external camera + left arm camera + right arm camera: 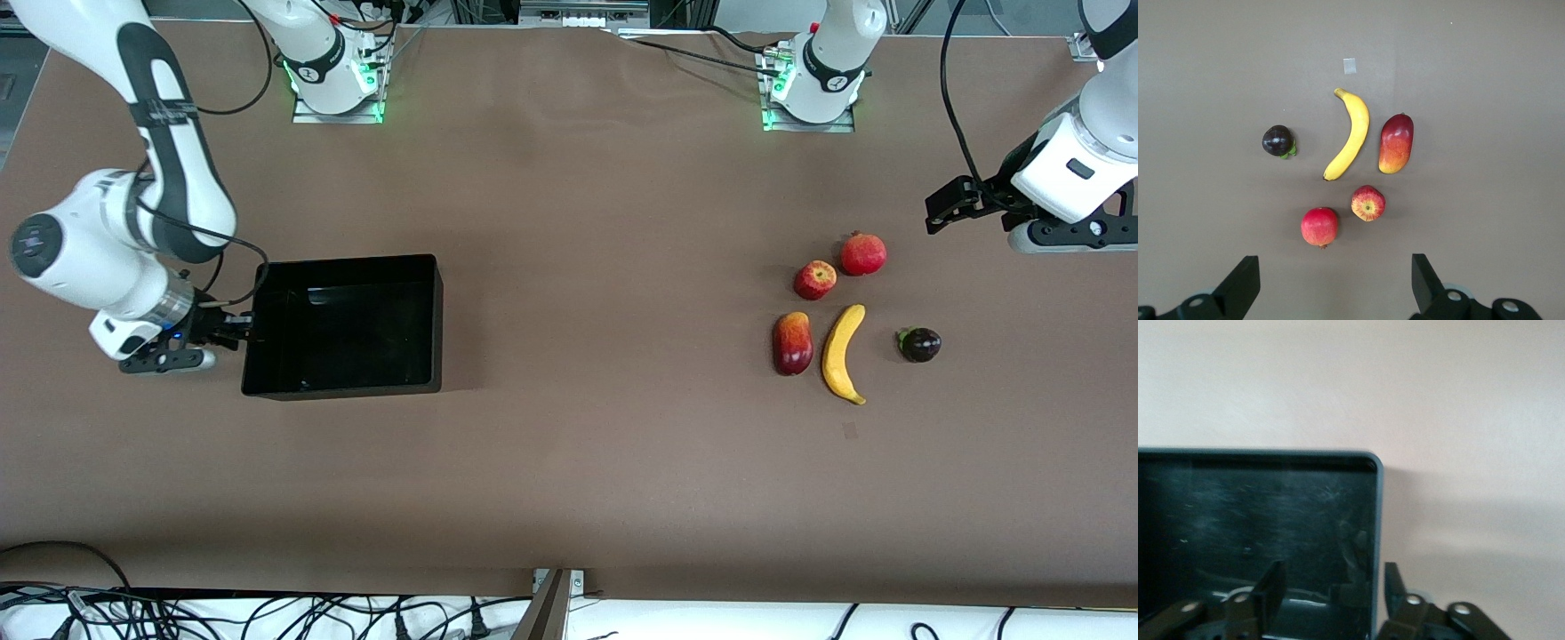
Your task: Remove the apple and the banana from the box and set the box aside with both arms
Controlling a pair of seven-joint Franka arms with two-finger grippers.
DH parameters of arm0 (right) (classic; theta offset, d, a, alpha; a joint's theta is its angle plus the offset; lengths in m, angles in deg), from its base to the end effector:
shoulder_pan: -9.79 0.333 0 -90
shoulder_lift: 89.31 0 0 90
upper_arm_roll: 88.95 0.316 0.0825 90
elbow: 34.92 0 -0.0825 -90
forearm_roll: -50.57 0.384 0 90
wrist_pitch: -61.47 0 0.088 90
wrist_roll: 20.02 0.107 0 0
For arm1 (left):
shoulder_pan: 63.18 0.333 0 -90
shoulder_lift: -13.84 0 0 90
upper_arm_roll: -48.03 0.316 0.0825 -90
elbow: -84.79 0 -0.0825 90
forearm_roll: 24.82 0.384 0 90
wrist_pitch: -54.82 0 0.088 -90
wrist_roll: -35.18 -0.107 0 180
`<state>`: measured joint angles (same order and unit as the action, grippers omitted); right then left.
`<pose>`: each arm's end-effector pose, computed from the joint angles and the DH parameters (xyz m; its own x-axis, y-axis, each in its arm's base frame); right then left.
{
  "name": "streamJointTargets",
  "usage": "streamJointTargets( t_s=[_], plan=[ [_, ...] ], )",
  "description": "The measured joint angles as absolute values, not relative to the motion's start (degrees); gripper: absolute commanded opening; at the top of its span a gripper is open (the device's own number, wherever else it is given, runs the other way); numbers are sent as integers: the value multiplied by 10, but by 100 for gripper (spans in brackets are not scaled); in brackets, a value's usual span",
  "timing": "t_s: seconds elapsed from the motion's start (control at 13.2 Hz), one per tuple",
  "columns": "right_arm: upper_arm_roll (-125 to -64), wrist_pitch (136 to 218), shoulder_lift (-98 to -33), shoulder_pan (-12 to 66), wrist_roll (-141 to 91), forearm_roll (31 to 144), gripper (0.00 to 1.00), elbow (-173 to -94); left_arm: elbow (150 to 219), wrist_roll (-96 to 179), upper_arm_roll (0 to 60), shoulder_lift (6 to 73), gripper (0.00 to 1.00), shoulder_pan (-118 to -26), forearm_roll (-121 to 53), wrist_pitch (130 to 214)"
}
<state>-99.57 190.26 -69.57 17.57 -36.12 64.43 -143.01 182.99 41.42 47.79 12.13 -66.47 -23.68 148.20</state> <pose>0.6284 -0.0178 0.3304 0.9946 0.0899 0.0522 0.0956 -0.9882 -0.1194 0.5451 -0.0316 0.5783 0.9976 0.0462 -0.0518 0.0449 -0.9987 -0.0257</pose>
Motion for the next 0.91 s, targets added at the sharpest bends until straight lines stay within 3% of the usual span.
streamJointTargets(
  t_s=[0.61, 0.91],
  plan=[
    [-988, 1583, -818, 197, -332, 579, 100, -1257, 1830, 414, 477, 121, 100, -667, -237, 1482],
    [-989, 1502, -876, 197, -331, 545, 100, -1229, 1830, 414, 477, 121, 100, -668, -237, 1482]
  ],
)
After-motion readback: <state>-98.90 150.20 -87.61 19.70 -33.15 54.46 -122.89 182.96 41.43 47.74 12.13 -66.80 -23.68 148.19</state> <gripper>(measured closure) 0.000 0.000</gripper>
